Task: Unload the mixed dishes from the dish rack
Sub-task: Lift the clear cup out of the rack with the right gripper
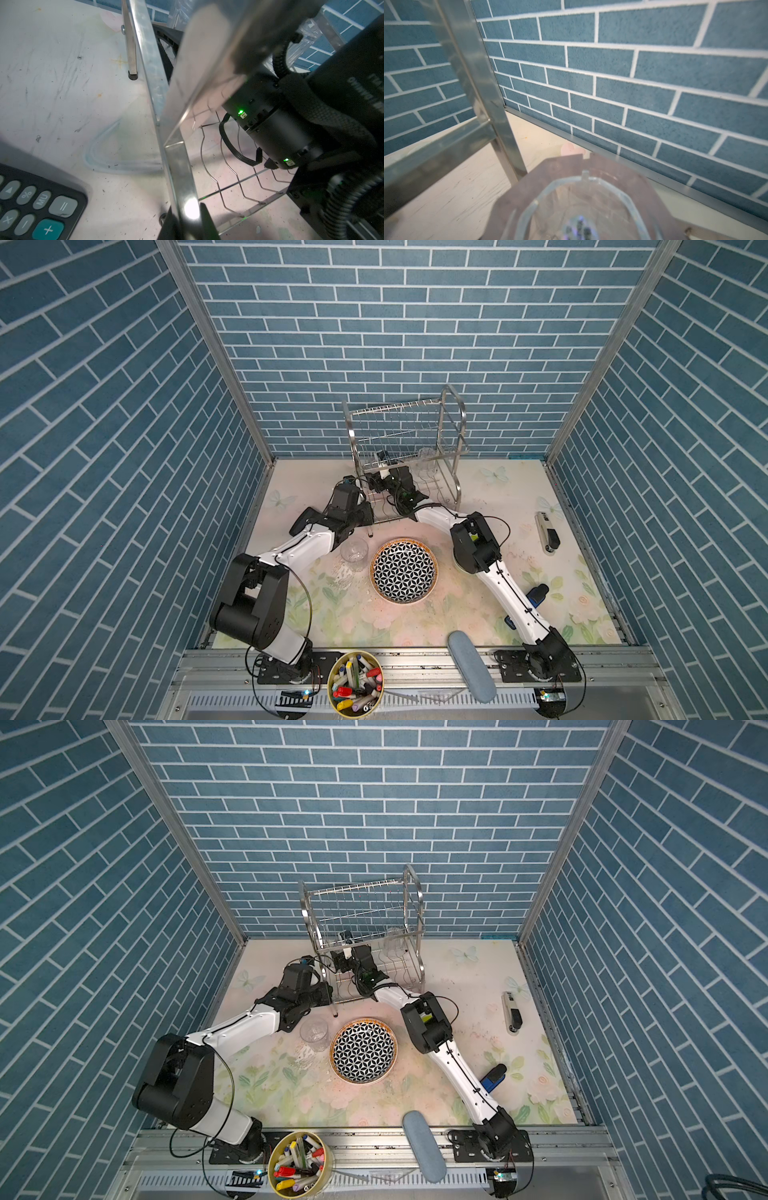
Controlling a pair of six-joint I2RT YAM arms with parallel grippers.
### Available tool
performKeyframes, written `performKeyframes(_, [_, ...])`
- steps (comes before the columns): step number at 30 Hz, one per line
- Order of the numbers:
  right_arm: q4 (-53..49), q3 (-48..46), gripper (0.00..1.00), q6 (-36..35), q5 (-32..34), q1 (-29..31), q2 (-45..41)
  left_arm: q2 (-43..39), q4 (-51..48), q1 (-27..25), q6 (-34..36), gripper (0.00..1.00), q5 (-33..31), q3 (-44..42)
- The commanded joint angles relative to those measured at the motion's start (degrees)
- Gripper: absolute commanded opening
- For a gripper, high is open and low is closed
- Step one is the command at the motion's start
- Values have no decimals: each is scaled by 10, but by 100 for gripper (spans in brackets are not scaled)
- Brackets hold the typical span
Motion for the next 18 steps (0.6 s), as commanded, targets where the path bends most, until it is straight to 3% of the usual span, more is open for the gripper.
performKeyframes(1, [11,-77,50,20,-2,-9,-64,16,-37,-8,-40,0,52,-6])
performKeyframes(4, [48,-167,31,40,-10,-6,-123,21,-41,-8,-37,0,49,3])
performKeyframes(7, [75,-241,21,52,-18,1,-174,19,-40,-7,-36,0,46,8])
performKeyframes(12, [94,-329,13,72,-31,12,-234,-5,-52,-8,-28,10,28,14])
performKeyframes(18, [99,-411,7,124,-53,20,-290,-25,-89,-8,-12,11,-8,34])
